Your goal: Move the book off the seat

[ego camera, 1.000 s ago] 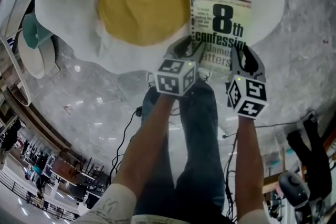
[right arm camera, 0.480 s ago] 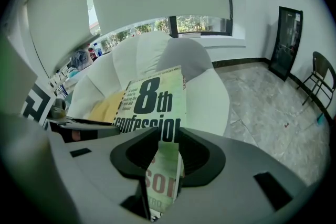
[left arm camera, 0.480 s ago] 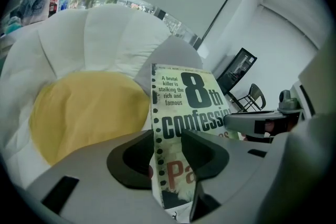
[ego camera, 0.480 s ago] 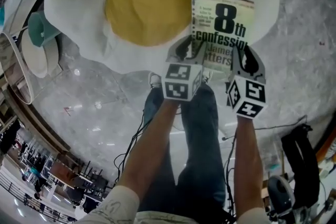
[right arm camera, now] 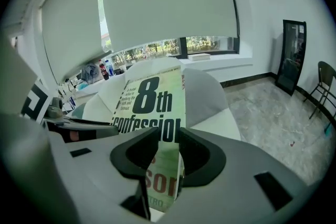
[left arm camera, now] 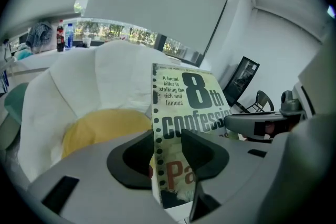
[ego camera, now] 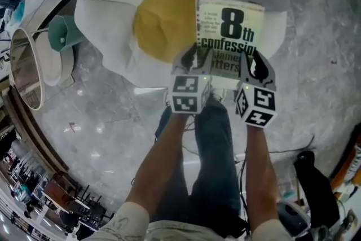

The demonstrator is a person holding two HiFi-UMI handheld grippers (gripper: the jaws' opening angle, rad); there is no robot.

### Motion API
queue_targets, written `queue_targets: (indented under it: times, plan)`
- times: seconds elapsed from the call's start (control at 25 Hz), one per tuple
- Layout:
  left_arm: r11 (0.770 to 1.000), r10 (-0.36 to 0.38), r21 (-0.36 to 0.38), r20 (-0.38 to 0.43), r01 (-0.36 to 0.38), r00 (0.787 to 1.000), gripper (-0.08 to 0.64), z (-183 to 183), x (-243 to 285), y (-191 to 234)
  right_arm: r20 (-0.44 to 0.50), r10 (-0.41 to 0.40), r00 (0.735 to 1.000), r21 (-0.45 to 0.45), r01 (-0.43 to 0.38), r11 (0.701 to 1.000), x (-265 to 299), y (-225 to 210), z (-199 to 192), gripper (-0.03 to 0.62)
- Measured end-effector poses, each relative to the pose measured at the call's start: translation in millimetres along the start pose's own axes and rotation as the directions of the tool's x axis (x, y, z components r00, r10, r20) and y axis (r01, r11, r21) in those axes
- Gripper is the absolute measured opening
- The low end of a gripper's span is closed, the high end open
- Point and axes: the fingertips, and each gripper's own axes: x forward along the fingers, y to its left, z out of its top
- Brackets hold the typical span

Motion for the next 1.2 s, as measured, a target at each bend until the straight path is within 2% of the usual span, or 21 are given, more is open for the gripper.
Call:
queue_targets:
  times: [0.16, 0.32, 0.44, 0.56, 0.68, 0.88, 1.08, 1.2]
  plan:
    - [0.999, 0.049, 0.01, 0.067, -0.05, 0.997, 0.17, 44, -30, 9, 0.056, 0.036, 0.998, -0.019, -0.035, 0.999, -10, 19, 44, 0.117]
    - [0.993, 0.113, -0.006, 0.151, -0.114, 0.982, 0.169, 95, -73, 25, 0.117, 0.091, 0.989, -0.063, -0.084, 0.994, -27, 53, 100, 0.117]
    - [0.986, 0.168, -0.017, 0.212, -0.169, 0.963, 0.169, 131, -116, 36, 0.161, 0.143, 0.976, -0.098, -0.128, 0.987, -48, 83, 139, 0.117]
    - [0.973, 0.23, -0.034, 0.273, -0.23, 0.934, 0.169, 166, -164, 49, 0.206, 0.198, 0.958, -0.131, -0.173, 0.976, -71, 118, 181, 0.117]
    - [0.952, 0.302, -0.059, 0.336, -0.3, 0.892, 0.17, 203, -219, 69, 0.254, 0.27, 0.929, -0.178, -0.229, 0.957, -94, 163, 226, 0.117]
    - [0.905, 0.416, -0.115, 0.434, -0.409, 0.799, 0.169, 251, -321, 105, 0.317, 0.402, 0.859, -0.267, -0.326, 0.907, -140, 249, 289, 0.117]
    - [0.852, 0.51, -0.183, 0.499, -0.49, 0.7, 0.169, 274, -423, 143, 0.347, 0.512, 0.786, -0.348, -0.399, 0.848, -190, 339, 328, 0.117]
    - [0.819, 0.561, -0.236, 0.522, -0.523, 0.643, 0.169, 275, -486, 170, 0.345, 0.576, 0.741, -0.406, -0.435, 0.804, -221, 400, 340, 0.117]
